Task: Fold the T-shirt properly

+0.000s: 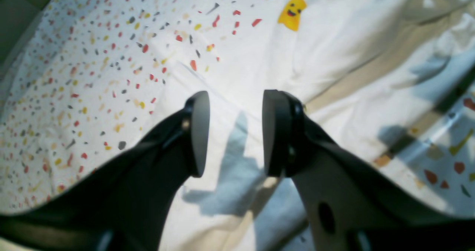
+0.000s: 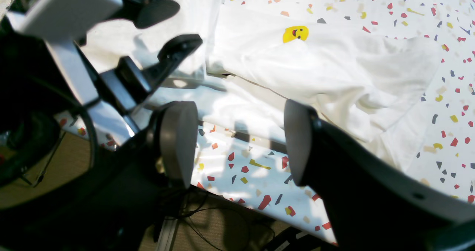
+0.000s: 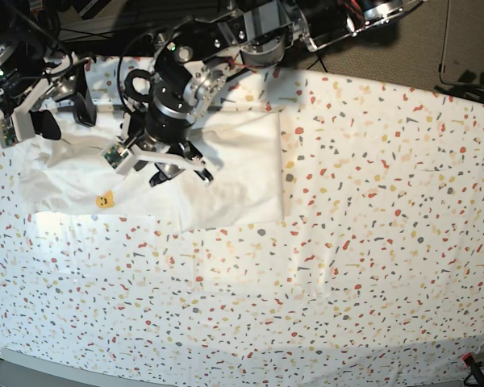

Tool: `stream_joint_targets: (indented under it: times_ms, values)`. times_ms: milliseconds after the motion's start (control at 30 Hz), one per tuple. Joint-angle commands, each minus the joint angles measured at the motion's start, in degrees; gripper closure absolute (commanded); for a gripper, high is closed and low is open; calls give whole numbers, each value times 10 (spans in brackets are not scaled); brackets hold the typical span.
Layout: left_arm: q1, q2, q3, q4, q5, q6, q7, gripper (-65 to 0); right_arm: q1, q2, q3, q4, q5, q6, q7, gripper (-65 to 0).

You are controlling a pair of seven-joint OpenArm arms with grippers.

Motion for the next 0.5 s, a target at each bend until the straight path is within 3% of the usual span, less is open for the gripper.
stream_joint_targets:
  times_ms: [0,133,200,333,467]
  values:
    - [-12,11,0,12,18,4,-13,-232,0,7,4,9,7,3,12,-366]
    - [-38,11,-1,12,33,4,19,-232,0,7,4,9,-7,3,27,-366]
    - [-54,11,-1,12,41,4,39,-232,6,7,4,9,-50,3,41,-366]
    - [-79,12,-1,13,115,5,58,-232,47,7,4,9,-147,-15,39,-366]
    - [-99,12,-15,13,134,5,83,-232,83,18,4,-4,-155,-19,24,-366]
